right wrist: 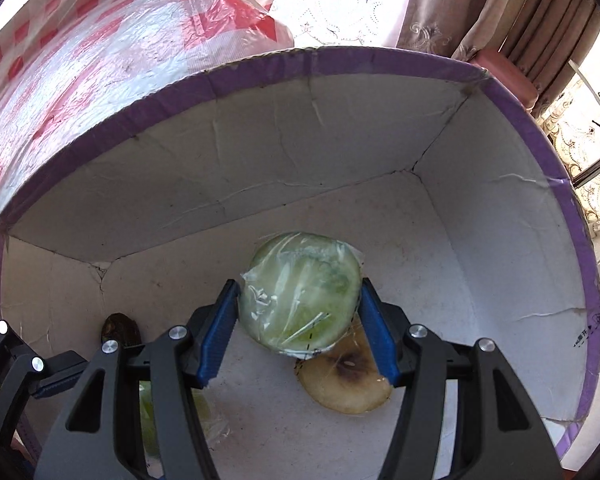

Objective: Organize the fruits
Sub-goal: 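Lower both items into the box and open both grippers, then move both open grippers back toward the oranges on the cloth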

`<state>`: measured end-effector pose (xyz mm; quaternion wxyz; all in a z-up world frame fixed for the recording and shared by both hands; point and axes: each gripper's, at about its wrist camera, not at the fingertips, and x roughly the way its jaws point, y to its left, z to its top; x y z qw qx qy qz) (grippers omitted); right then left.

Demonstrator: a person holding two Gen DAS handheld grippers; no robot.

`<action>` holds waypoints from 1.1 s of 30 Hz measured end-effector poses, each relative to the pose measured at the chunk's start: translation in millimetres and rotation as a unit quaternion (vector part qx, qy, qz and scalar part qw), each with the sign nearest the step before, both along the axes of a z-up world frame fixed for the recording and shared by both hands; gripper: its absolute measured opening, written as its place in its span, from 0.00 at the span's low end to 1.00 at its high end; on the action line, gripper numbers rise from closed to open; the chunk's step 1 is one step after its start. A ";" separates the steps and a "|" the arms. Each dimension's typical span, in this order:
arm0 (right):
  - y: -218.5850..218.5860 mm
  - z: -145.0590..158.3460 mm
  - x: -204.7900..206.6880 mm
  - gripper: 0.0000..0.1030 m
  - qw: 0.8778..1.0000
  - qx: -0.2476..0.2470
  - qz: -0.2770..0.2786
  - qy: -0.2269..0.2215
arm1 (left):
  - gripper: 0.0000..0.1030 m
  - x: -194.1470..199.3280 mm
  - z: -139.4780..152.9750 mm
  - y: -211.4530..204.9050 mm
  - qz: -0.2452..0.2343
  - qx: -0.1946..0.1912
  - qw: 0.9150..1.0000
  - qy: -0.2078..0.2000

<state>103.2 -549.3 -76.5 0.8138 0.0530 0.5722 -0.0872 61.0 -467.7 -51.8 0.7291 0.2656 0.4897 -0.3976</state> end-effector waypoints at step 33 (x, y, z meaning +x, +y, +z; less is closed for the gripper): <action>3.5 89.1 -51.5 0.82 0.982 -0.005 -0.055 -0.178 | 0.76 -11.3 84.3 92.1 0.102 -0.146 0.980 -0.092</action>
